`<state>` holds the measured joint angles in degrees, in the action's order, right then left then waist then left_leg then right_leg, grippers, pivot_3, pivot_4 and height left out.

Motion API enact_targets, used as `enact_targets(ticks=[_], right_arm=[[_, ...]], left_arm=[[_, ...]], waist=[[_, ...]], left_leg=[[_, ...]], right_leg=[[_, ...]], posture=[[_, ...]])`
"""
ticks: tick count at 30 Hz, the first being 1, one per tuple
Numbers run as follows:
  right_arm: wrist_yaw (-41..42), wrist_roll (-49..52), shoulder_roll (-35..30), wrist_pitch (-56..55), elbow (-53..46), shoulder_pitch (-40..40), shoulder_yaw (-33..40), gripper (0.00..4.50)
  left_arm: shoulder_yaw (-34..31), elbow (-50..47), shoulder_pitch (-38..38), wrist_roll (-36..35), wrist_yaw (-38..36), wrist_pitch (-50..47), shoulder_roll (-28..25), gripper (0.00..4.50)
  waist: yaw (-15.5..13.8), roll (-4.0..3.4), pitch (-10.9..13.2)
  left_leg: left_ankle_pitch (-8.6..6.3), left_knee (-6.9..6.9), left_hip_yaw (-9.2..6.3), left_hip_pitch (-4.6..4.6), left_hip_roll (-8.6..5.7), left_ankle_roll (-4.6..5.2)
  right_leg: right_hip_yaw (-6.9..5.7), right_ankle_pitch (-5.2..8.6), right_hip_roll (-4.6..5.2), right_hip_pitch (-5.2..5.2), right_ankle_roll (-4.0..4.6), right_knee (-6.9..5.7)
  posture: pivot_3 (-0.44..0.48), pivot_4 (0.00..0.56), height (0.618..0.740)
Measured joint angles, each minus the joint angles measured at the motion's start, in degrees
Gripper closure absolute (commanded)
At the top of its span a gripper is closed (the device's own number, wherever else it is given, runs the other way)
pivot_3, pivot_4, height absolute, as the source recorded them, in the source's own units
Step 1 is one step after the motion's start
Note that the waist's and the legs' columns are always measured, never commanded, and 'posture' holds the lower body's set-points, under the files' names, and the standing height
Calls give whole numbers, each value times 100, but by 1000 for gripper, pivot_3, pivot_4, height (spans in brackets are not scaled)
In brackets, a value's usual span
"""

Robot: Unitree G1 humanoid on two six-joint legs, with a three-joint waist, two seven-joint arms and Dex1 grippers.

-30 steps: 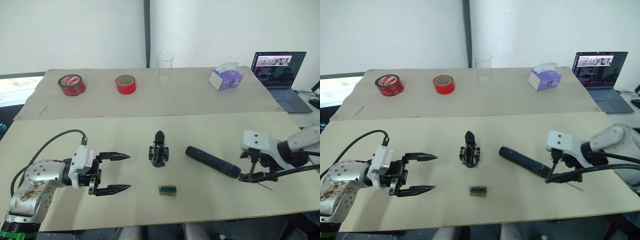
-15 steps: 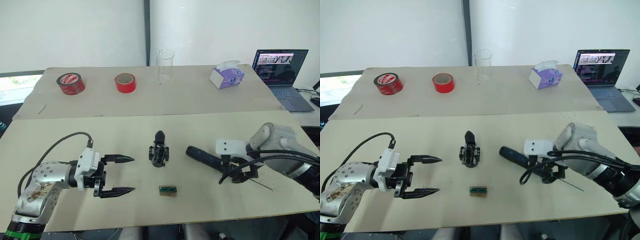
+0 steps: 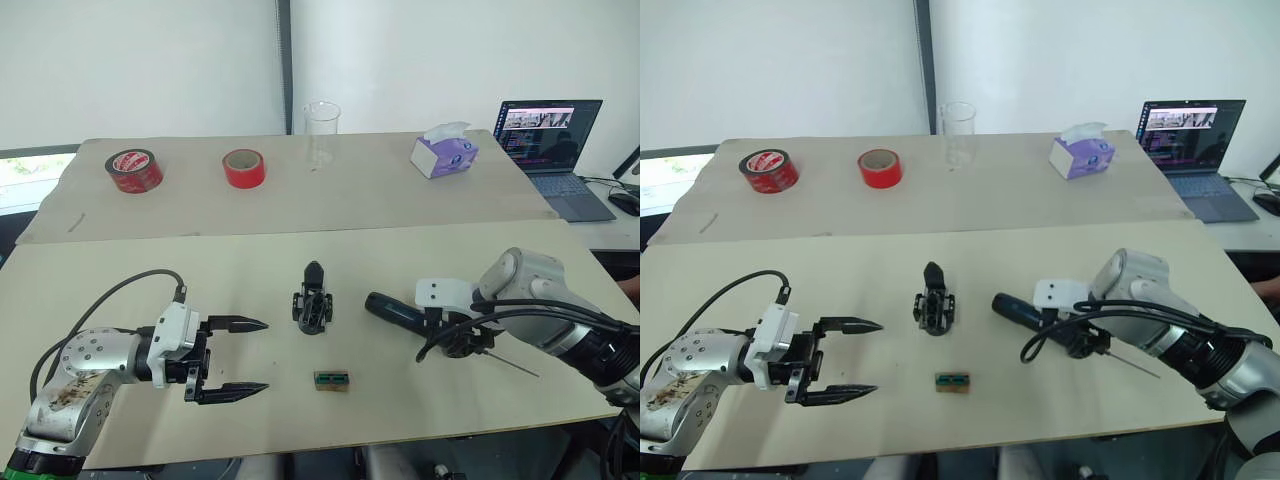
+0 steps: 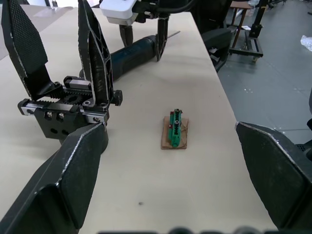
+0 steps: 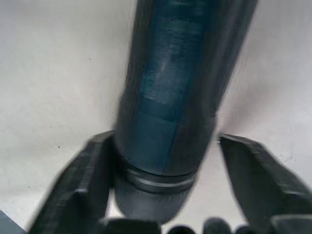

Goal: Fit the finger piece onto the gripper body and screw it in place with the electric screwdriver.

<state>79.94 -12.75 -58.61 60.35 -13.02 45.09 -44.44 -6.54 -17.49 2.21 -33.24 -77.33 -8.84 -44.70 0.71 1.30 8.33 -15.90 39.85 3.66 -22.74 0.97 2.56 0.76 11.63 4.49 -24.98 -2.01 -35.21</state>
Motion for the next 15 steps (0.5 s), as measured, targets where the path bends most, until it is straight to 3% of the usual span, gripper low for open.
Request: enact_targets(ticks=[1, 2, 10, 15], right_arm=[[-8, 0, 15, 36, -5, 0, 7, 2526], [-14, -2, 30, 41, -29, -3, 3, 2567], [-194, 41, -101, -195, -248, -331, 331, 2567], [-248, 817, -249, 200, -521, -811, 1573, 2567]], left_arm=[[0, 0, -1, 0, 0, 0, 0, 0], [0, 0, -1, 0, -1, 0, 0, 0], [37, 55, -49, 31, -106, 25, -6, 0], [-6, 144, -128, 34, -148, 34, -51, 0]], waist=[[0, 0, 0], [0, 1, 0], [-1, 11, -7], [-21, -12, 7]], left_leg=[[0, 0, 0, 0, 0, 0], [0, 0, 0, 0, 0, 0], [0, -2, -1, -1, -1, 0], [1, -1, -1, -17, -5, -1]], right_leg=[[0, 0, 0, 0, 0, 0], [0, 0, 0, 0, 0, 0], [-1, 0, -1, -2, 1, -1], [1, -1, 4, -14, -2, -3]], posture=[[0, 150, 740], [0, 150, 740], [0, 150, 740], [0, 150, 740]])
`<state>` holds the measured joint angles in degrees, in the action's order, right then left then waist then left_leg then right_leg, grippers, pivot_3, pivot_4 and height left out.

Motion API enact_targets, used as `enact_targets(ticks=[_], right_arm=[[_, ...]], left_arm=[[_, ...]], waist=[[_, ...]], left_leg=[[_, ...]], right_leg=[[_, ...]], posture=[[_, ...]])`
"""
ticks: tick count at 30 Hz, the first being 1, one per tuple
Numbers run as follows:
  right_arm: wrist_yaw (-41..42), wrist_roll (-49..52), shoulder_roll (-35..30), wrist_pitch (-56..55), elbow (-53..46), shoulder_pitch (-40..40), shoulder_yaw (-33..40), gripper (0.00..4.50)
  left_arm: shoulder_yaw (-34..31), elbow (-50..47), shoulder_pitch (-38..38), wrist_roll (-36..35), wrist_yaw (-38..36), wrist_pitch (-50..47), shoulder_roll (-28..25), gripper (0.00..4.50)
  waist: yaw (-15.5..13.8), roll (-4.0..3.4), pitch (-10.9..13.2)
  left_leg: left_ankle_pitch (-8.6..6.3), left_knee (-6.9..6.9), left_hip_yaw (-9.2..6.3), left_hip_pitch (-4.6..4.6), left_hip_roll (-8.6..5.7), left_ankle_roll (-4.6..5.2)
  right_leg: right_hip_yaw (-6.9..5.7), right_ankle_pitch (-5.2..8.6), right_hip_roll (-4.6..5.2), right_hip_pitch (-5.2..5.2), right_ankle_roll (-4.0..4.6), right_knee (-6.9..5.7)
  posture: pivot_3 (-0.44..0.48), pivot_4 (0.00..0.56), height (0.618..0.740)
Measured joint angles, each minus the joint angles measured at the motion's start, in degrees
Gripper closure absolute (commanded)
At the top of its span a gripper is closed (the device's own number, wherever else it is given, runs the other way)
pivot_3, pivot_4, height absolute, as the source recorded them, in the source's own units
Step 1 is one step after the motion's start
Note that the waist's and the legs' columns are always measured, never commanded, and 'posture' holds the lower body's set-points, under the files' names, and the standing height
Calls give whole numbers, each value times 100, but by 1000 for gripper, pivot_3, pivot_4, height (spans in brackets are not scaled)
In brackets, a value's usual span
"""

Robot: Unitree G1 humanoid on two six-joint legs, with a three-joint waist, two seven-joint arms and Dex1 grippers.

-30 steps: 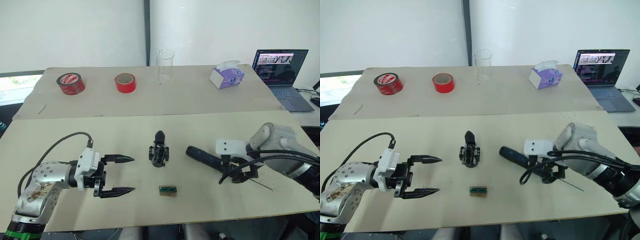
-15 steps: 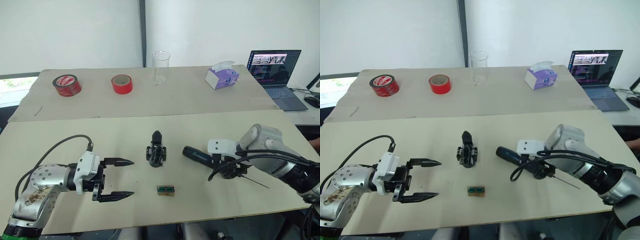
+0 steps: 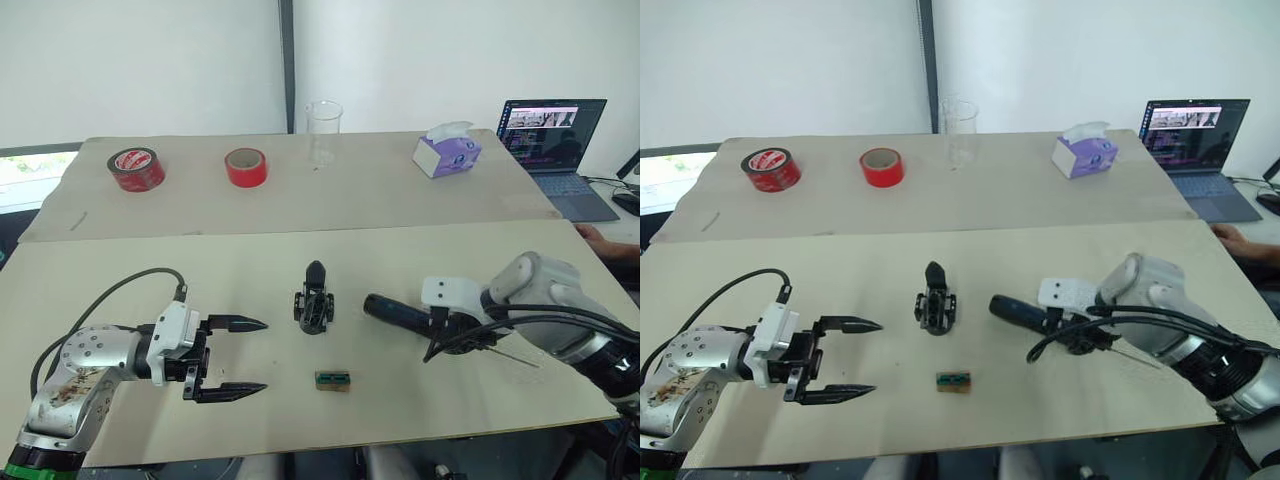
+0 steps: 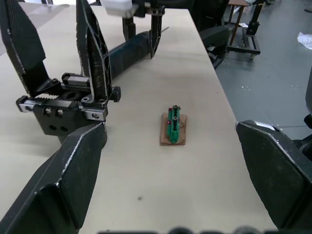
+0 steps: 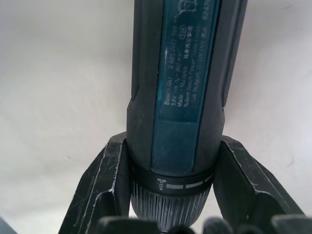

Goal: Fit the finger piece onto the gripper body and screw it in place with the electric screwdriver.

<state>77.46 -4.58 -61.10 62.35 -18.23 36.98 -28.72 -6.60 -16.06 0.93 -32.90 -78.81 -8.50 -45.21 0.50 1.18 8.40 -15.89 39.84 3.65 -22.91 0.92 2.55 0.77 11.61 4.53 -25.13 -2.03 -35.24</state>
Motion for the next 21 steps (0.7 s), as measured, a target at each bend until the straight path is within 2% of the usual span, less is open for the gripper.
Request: enact_targets(ticks=[4, 6, 7, 9, 11, 14, 16, 21], right_arm=[[-13, 1106, 68, 538, -332, -913, 2763, 2567], [-41, 1536, 244, 628, -392, -1043, 3752, 2567], [-69, 1769, 447, 725, -455, -1048, 4175, 2567], [-301, 2390, 1310, 1053, -600, -959, 5269, 2567], [-609, 2725, 1803, 1077, -808, -926, 5799, 2567], [-1396, 3101, 2736, 1026, -1372, -869, 6128, 2567], [-1783, 3315, 3369, 579, -1849, -1122, 6149, 2567], [-1889, 3510, 4144, -1158, -2642, -2376, 5485, 2567]], left_arm=[[-52, 24, 151, -3, -71, -114, -259, 0], [-109, 43, 146, -20, -81, -153, -277, 0], [-125, 63, 134, -25, -89, -154, -279, 0], [-105, 144, 10, -9, -128, -125, -271, 0], [-63, 240, -105, 115, -124, -21, -264, 0], [278, 397, -182, 495, -31, 105, -180, 0], [498, 405, -161, 741, 137, 261, -1, 0], [770, 478, 190, 1331, 492, 866, 271, 0]], waist=[[-65, -2, 1], [-82, -3, 1], [-89, -2, 1], [-81, 0, 0], [-89, -6, -2], [-75, -8, -3], [-72, -8, -3], [-92, -10, -3]], left_leg=[[-1, -6, -6, -3, 1, 0], [-1, -4, -4, 3, 2, 0], [-1, -1, -5, 6, 4, 0], [0, 0, -5, 9, 7, 0], [1, -3, -6, 16, 4, -1], [1, -5, -3, 16, 1, -1], [1, -6, -6, 8, -2, -1], [1, 1, -6, 4, -7, -1]], right_leg=[[-3, -1, -2, 3, -2, 5], [-2, -2, -3, 6, -2, 4], [-2, -3, -6, 11, -2, 3], [-1, -8, -12, 13, 5, 1], [1, -8, -13, 17, 4, -4], [5, -7, -14, 12, 3, -14], [4, -5, -12, 3, -1, -26], [6, 1, -4, 2, -10, -32]], posture=[[0, 150, 740], [0, 150, 740], [0, 150, 740], [0, 150, 740], [0, 150, 740], [0, 150, 740], [0, 150, 740], [0, 150, 740]])
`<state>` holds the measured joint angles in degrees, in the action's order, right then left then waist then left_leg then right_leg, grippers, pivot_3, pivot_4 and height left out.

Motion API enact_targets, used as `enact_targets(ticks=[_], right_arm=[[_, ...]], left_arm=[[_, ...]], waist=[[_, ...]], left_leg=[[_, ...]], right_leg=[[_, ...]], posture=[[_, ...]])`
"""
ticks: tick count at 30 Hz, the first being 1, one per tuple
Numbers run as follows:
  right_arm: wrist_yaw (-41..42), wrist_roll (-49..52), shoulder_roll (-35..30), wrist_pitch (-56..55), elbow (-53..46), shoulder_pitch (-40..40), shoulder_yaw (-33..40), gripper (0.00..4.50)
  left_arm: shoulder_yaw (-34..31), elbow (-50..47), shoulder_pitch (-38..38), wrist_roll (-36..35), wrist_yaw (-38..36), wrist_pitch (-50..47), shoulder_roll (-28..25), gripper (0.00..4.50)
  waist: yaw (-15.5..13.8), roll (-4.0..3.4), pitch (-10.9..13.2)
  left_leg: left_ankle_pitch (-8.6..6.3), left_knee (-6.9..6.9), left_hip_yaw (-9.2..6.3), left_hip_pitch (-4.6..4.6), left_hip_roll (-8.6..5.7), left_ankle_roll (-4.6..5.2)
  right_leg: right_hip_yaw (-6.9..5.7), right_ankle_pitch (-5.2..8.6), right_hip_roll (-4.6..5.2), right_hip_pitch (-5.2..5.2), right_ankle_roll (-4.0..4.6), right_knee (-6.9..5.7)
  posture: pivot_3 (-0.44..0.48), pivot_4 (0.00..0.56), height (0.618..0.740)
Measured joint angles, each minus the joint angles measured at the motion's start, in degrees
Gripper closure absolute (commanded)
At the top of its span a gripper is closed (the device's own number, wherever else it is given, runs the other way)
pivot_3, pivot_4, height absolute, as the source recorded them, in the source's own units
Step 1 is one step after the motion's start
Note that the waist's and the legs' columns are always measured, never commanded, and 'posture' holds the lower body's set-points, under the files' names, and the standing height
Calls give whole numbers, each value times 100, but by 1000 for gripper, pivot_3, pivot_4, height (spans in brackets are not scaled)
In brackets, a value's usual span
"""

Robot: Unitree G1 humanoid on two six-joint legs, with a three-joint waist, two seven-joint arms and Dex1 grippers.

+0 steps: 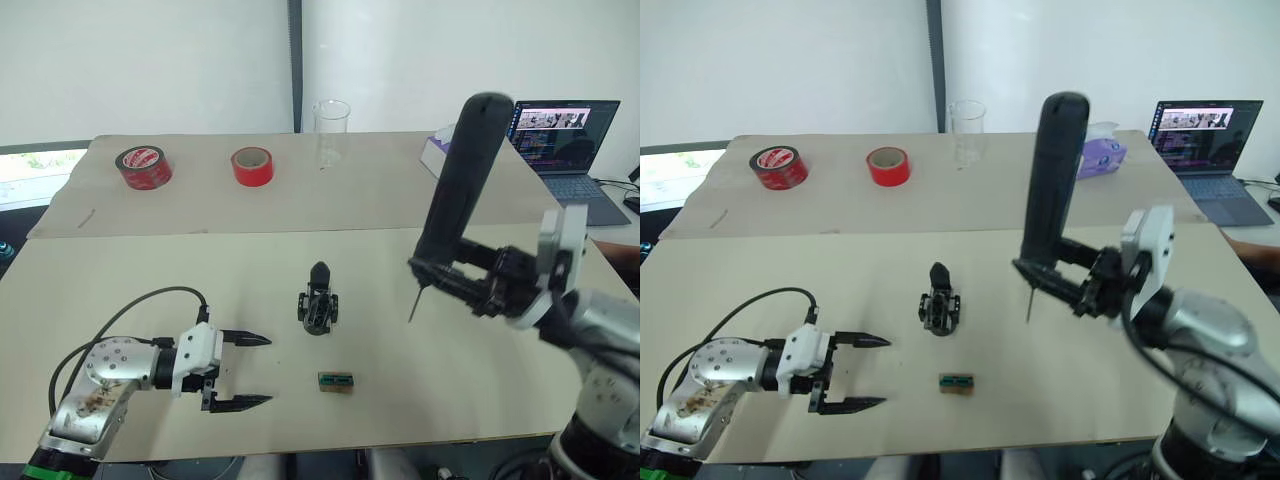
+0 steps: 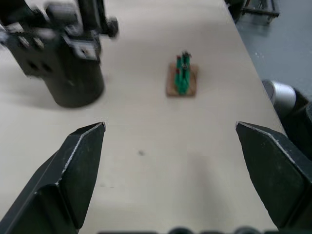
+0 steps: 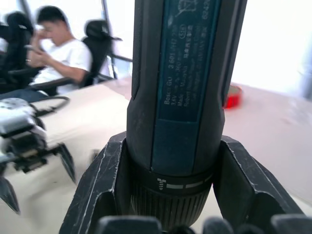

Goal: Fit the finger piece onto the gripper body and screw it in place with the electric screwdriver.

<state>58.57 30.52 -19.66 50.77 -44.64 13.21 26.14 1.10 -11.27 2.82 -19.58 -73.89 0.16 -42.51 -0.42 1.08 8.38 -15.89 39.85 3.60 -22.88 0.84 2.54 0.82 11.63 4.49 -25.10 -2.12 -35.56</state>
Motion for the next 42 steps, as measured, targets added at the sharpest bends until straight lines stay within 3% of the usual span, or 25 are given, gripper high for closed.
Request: enact_targets(ticks=[3, 6, 16, 25, 42], right_arm=[[201, -194, 225, -1273, -16, -524, -916, 2567], [249, -347, 383, -2254, 123, -565, -1685, 2567], [462, -493, 16, -3652, 792, -826, -2769, 2567], [474, -438, -460, -3956, 1074, -869, -2917, 2567], [348, 14, -965, -3922, 995, -932, -3028, 2567]], left_arm=[[224, 181, -29, 174, 235, 95, 307, 0], [478, 504, -158, 437, 511, 371, 713, 0], [1034, 768, -375, 550, 721, 363, 1233, 0], [1529, 1012, -746, 860, 550, 729, 1331, 0], [1607, 1296, -946, 813, 322, 715, 1522, 0]], waist=[[15, 0, 1], [30, 1, 2], [13, 3, 2], [-40, -5, -3], [-92, -30, -18]], left_leg=[[1, 9, 2, 19, 1, 0], [2, 7, 0, 57, 3, -1], [0, -4, -7, 81, 2, -1], [0, -4, -6, 82, -1, -1], [-2, -2, -6, 81, -5, 3]], right_leg=[[2, 1, -1, 20, -1, 0], [1, 5, -5, 56, -1, 4], [-3, 13, -2, 81, 2, 5], [-2, 13, 3, 91, 3, 23], [-2, 12, 12, 102, 1, 44]], posture=[[0, 150, 740], [0, 150, 740], [0, 150, 740], [0, 150, 740], [0, 150, 740]])
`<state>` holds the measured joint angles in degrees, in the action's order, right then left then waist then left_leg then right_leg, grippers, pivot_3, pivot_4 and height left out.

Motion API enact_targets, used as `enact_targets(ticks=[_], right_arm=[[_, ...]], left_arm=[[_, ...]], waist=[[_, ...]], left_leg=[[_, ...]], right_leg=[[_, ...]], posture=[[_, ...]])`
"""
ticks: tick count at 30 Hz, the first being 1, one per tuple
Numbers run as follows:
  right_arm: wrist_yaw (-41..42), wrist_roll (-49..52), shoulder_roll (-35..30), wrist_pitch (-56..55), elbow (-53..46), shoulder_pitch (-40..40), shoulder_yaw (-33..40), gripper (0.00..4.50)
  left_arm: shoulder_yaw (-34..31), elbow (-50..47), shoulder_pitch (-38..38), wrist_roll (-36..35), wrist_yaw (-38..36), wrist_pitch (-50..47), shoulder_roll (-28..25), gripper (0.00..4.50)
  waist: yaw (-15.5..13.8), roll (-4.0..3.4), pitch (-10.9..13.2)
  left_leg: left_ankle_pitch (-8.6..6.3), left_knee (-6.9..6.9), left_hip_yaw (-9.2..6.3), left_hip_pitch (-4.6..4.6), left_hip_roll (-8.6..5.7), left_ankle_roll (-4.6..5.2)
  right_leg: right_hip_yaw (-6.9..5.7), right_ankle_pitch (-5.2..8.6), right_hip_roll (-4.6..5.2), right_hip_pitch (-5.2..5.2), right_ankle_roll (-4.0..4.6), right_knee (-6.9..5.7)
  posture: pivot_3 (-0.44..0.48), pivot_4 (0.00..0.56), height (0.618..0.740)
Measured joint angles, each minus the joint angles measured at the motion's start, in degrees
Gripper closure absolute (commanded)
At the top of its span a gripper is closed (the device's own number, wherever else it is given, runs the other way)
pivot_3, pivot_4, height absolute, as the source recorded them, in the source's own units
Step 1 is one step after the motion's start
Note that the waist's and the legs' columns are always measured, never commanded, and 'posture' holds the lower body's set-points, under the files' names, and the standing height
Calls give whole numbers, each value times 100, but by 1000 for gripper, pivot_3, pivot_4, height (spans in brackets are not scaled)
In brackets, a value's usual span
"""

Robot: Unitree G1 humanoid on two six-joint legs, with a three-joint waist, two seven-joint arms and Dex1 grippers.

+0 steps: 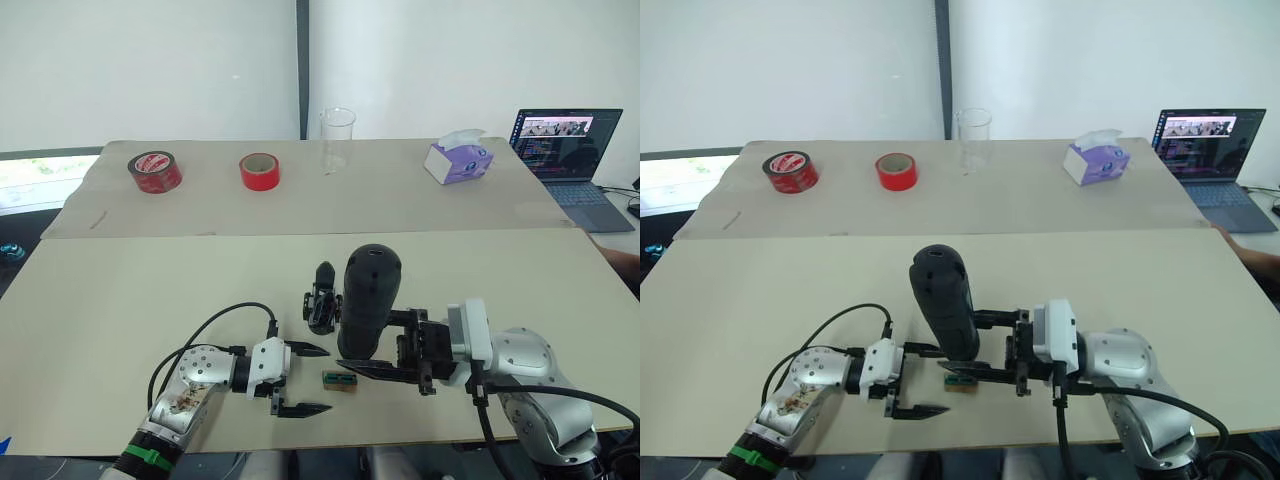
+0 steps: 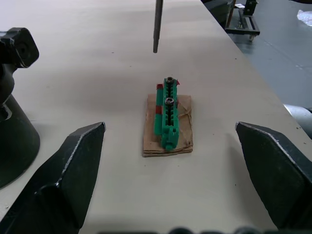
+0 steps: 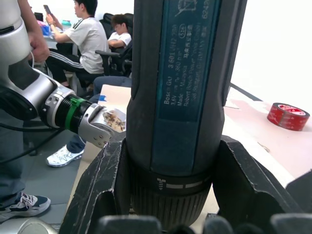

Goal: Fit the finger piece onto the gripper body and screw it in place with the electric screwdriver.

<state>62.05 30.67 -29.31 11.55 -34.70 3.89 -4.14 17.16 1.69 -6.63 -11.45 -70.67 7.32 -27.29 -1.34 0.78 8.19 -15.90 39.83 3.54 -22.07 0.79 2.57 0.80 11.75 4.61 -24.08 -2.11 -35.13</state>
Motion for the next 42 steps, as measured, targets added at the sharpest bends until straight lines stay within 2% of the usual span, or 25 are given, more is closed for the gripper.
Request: enact_targets(ticks=[27, 42], right_arm=[[153, -10, -204, -145, 154, -125, -167, 2567], [156, -21, -259, -253, 228, -198, -167, 2567]], left_arm=[[121, -183, -84, 20, -3, -463, 9, 0], [151, -186, -63, 28, 56, -403, 5, 0]], waist=[[-16, 0, 0], [-11, 0, 0]], left_leg=[[-2, 0, 1, -4, -1, 3], [-2, 0, 0, -4, 0, 3]], right_leg=[[0, 2, 2, -2, 2, 6], [0, 4, 2, -3, 6, 6]], posture=[[0, 150, 740], [0, 150, 740]])
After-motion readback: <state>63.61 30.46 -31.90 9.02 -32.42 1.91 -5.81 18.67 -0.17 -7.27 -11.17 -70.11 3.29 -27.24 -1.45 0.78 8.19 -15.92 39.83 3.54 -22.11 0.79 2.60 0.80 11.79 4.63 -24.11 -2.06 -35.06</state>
